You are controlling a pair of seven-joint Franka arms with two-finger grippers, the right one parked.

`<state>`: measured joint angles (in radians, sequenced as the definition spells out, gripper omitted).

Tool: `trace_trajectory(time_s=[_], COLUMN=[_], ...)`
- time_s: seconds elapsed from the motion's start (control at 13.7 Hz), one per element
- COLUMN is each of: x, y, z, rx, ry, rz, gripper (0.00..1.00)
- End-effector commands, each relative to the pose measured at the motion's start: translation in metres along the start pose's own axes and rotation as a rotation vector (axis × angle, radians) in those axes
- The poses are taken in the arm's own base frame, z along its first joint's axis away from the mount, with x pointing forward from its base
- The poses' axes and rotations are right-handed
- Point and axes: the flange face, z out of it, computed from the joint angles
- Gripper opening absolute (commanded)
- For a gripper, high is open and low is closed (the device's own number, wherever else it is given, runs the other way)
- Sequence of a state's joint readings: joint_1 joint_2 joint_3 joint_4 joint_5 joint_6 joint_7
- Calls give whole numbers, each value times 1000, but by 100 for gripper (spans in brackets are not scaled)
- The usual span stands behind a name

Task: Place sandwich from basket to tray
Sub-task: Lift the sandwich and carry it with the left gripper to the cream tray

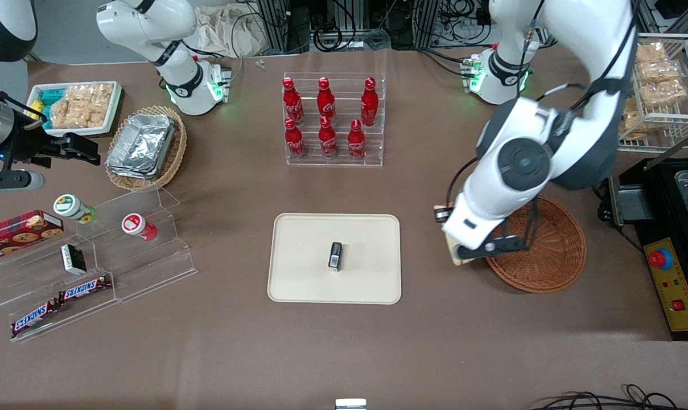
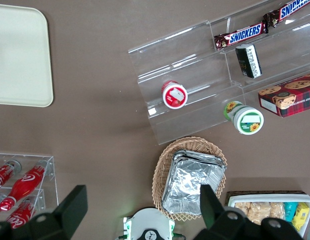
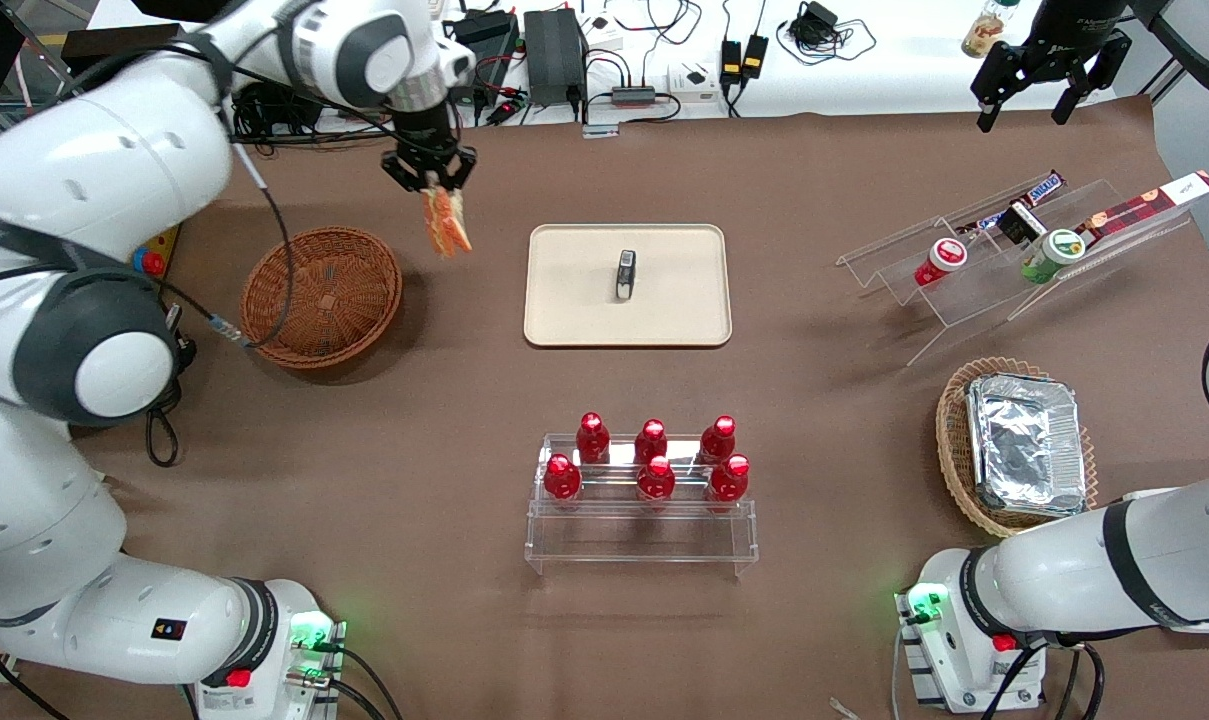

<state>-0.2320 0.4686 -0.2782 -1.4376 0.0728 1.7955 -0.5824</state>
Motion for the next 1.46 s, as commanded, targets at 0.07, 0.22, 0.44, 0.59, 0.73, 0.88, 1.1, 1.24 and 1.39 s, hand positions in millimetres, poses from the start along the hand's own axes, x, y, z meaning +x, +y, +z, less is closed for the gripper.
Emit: trace_trajectory(time_s=[0.07, 0.22, 0.44, 0.59, 0.73, 0.88, 1.1, 1.24, 1.39], x=[17, 14, 5, 9, 5, 3, 7, 11, 12], y=[56, 81, 112, 114, 124, 131, 128, 123, 122], z=[58, 89, 128, 150, 164, 182, 194, 184, 146], rx=[-63, -85, -103, -114, -123, -121, -73, -71, -84], ry=[17, 29, 40, 44, 55, 58, 96, 113, 150], rz=[92, 122, 149, 150, 169, 188, 228, 224, 208], gripper=[0, 0, 0, 0, 0, 0, 34, 100, 100])
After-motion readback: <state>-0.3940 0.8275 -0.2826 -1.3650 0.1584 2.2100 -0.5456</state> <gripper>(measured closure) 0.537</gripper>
